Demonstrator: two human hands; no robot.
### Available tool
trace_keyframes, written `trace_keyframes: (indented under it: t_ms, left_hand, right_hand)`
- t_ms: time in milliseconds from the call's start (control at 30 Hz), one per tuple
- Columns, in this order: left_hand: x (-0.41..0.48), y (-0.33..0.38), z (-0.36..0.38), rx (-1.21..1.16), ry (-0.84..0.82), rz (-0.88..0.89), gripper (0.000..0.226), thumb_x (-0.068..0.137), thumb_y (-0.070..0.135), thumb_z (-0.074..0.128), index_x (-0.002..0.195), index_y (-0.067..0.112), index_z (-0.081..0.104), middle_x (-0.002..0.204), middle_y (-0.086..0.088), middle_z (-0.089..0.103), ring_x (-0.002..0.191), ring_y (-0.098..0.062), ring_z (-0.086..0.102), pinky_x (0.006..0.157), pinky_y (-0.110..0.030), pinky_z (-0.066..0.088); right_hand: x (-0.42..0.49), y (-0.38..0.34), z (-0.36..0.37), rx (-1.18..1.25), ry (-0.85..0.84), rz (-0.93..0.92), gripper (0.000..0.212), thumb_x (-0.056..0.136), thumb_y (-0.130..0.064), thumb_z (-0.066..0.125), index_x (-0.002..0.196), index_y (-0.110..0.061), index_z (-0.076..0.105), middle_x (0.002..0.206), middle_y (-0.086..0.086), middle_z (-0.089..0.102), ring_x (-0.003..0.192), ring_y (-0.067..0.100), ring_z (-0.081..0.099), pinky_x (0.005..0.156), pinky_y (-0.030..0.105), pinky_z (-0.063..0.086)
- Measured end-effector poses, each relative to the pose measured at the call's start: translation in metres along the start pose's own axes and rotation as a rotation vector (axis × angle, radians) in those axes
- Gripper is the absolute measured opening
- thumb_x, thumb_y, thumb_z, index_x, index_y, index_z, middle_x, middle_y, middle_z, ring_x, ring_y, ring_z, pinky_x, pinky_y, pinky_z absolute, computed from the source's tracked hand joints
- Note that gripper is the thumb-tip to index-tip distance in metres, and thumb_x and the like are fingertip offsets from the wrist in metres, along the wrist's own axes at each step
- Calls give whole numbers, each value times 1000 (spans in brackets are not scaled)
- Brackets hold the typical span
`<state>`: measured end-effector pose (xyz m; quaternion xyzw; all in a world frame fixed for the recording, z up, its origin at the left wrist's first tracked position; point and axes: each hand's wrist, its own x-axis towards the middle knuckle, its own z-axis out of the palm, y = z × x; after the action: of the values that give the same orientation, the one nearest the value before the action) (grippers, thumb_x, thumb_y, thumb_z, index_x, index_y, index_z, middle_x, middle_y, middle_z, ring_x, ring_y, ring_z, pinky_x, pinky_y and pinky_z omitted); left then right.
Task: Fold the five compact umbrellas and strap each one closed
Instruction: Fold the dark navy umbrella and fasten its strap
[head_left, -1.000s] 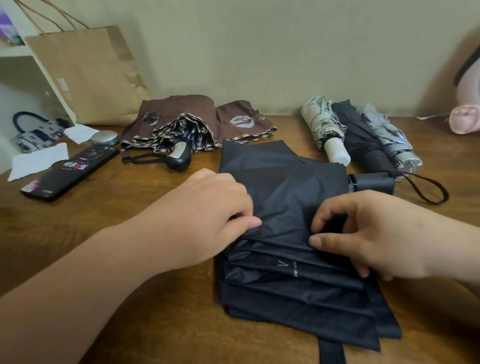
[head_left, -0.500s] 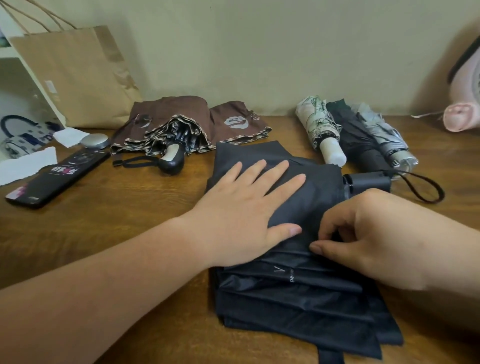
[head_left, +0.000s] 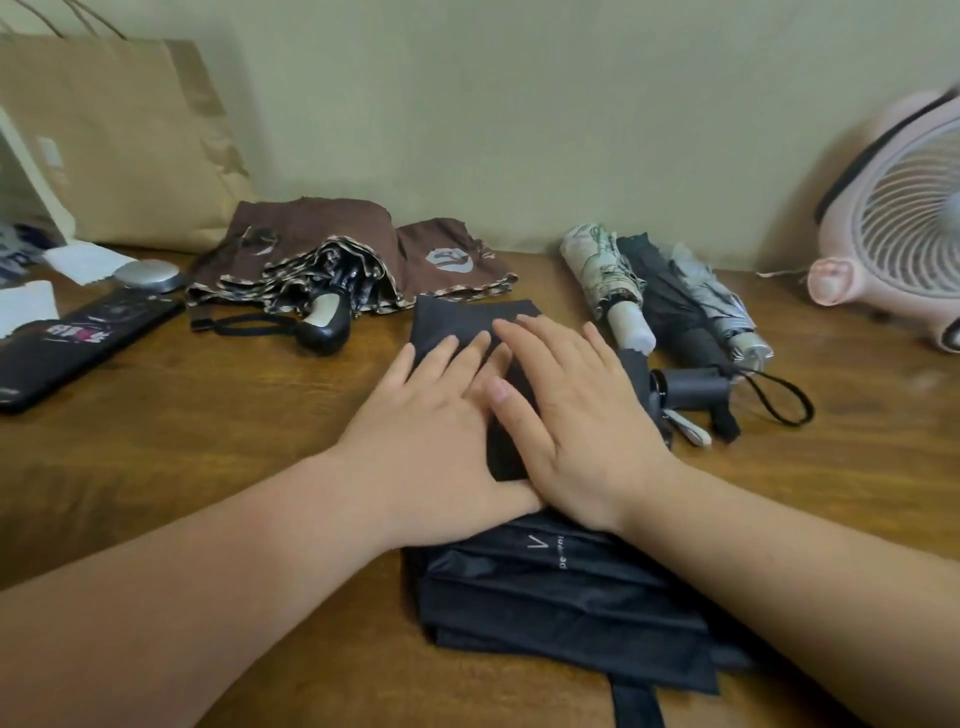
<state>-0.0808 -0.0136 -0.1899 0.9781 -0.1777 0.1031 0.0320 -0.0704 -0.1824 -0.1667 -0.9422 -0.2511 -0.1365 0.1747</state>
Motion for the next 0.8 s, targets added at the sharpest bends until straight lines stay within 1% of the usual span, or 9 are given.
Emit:
trace_keyframes:
  t_ms: [200,300,367,400,433,500,567,633,800]
  left_hand:
    - [-29,-17,-30,-36,-196,-112,102,79,95,26,155,48,-23,165,11,-30,153,-14,-27,126,-44,-11]
    - [-45,-33,-54,-206,-290,-252,94,84,81,48,146,65,-21,166,17,-28,155,-12,-20,128,-44,0]
    - [-63,-36,-71,-284,-280,-292,95,85,65,67,146,71,-6,166,27,-13,154,-5,9,122,-39,29]
    - [-73,-33,-78,-288,-223,-296,85,85,57,71,146,69,13,164,29,6,138,9,33,107,-26,42]
    - [-81,-27,-81,-308,-123,-286,62,87,51,72,138,63,38,151,32,32,109,17,49,85,-15,45]
    - [-90,-10,-82,-413,56,-344,12,83,49,70,95,44,69,100,26,62,80,7,57,62,-13,41]
    - [-92,7,-77,-543,77,-417,22,74,55,70,72,33,71,72,17,64,64,-1,57,54,-16,41]
    - [-90,18,-70,-594,7,-480,24,74,55,75,72,32,70,58,24,59,52,4,53,48,-12,37]
    - [-85,18,-56,-511,8,-451,14,83,37,79,72,36,72,67,32,57,60,9,52,55,-11,36]
  right_hand:
    - [-13,16,-5,-303,-186,-48,101,83,-87,0,163,-26,-2,172,4,-2,157,17,-9,128,42,-3]
    - [-13,14,-6,-331,-192,-62,111,77,-94,5,163,-24,-1,171,7,-1,158,20,-6,128,44,-1]
    - [-12,14,-4,-340,-181,-64,114,75,-96,4,163,-24,0,171,8,2,158,22,-2,128,44,1]
    - [-13,15,-2,-343,-179,-64,114,75,-96,4,163,-24,1,171,9,3,158,22,-1,128,45,2]
    - [-13,15,-2,-342,-183,-60,114,75,-97,5,163,-24,3,171,9,4,158,23,1,128,45,3]
    - [-12,15,-1,-323,-163,-54,115,75,-97,7,163,-23,5,171,10,6,158,24,2,128,46,5]
    - [-13,14,0,-320,-166,-48,115,75,-96,8,163,-23,5,171,10,4,158,24,0,128,48,5]
    - [-15,11,-1,-306,-175,-41,114,75,-94,8,163,-23,1,171,11,-3,158,25,-6,127,50,2]
    - [-23,5,-9,-227,-222,-183,104,81,-90,13,162,-28,-7,170,5,-16,155,19,-22,127,51,-1]
